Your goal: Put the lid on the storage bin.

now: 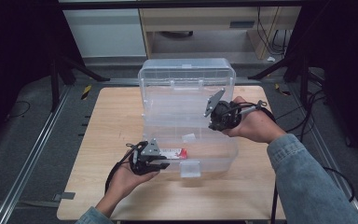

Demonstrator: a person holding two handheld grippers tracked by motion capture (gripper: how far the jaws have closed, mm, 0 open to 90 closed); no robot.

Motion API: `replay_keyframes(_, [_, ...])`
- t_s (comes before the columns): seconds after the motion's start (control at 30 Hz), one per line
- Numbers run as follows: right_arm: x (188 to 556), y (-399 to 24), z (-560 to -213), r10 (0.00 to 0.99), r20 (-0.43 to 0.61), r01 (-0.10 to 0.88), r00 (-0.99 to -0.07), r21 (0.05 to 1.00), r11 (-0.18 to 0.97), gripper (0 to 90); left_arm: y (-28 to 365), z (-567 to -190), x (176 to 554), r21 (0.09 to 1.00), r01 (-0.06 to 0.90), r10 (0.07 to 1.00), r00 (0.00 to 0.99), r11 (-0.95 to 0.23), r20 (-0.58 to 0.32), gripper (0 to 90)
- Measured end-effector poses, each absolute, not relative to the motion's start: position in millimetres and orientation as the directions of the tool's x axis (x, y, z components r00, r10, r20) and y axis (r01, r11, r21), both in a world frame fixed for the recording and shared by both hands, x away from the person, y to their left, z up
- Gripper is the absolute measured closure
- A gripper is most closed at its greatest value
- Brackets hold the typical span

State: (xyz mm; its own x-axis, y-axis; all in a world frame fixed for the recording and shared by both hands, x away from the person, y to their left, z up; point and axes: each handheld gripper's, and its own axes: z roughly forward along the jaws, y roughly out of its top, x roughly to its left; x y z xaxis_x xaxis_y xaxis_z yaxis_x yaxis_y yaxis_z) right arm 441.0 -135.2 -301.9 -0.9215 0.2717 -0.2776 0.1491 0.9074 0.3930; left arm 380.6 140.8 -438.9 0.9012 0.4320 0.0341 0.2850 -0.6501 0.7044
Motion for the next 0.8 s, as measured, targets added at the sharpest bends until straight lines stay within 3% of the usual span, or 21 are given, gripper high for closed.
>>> replay_keyframes(0.27, [437, -138, -304, 0.277, -0.282, 0.147, -0.919, 0.408, 0.901, 84.0, 143, -438, 377, 0.710, 0.289, 0.454, 0.890, -0.642, 0.048, 66.1])
replay_keyframes(0.5, [435, -139, -305, 0.279, -0.280, 0.146, -0.919, 0.417, 0.897, 84.1, 157, -417, 366, 0.783, 0.297, 0.489, 0.872, -0.547, 0.011, 51.1])
replay_keyframes(0.8, [429, -141, -309, 0.281, -0.280, 0.143, -0.918, 0.428, 0.892, 84.1, 173, -383, 351, 0.840, 0.304, 0.521, 0.853, -0.450, -0.029, 43.4])
